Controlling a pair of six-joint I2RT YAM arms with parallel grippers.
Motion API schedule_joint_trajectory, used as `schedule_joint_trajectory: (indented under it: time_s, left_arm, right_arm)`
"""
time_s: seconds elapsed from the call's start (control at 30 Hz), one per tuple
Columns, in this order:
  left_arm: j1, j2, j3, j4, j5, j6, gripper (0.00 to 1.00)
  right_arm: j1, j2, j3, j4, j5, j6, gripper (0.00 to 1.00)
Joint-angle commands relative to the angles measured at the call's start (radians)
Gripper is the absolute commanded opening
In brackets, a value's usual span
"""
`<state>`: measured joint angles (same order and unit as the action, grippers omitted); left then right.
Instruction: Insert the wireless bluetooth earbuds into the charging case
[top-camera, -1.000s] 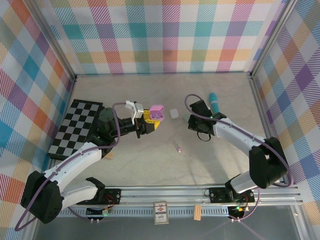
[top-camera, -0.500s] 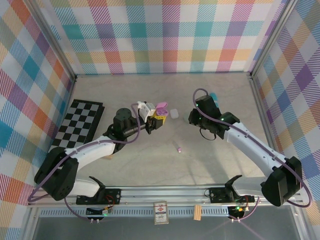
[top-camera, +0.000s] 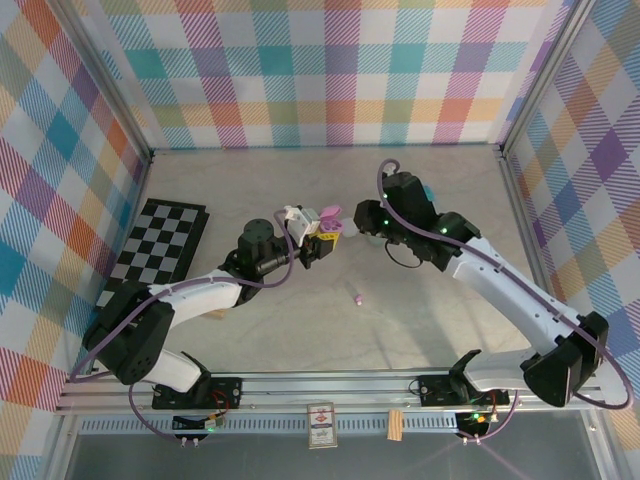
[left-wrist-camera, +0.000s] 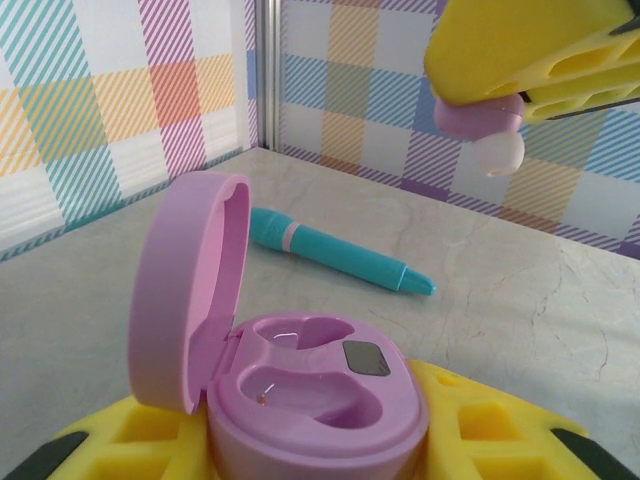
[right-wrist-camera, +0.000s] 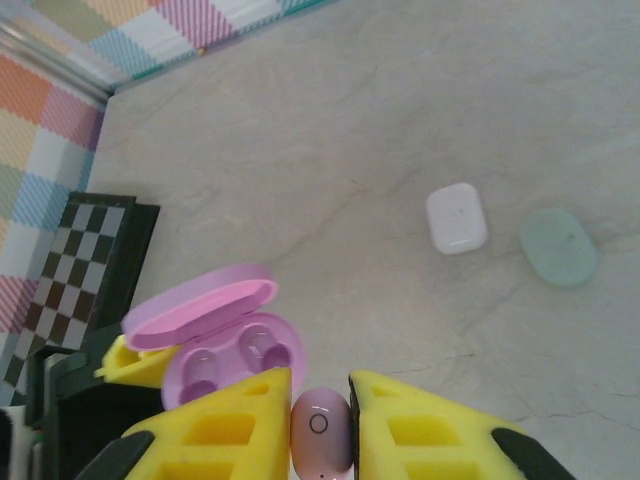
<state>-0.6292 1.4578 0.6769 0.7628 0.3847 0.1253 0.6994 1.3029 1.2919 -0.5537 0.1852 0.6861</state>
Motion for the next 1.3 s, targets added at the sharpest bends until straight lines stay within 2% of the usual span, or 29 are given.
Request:
schedule_joint_trajectory:
  time_s: [0.0,0.7,1.27]
  left_arm:
    - [-0.018,0.006,0.039,0.058,-0.007,0.021,0.31]
    - [-0.038,0.032,0.064,0.059,0.016,-0.001,0.3]
    - [-0.038,0.031,0.073,0.072,0.002,-0.021,0.3]
  right_arm:
    - [0.013,0.031,0.044,0.04,-0.038,-0.034,0.21]
    - [0.035,0.136,0.061,0.144,-0.162,-0.037,0.21]
    - [0.055,0.138,0.018,0.128,-0.096,-0.041,0.21]
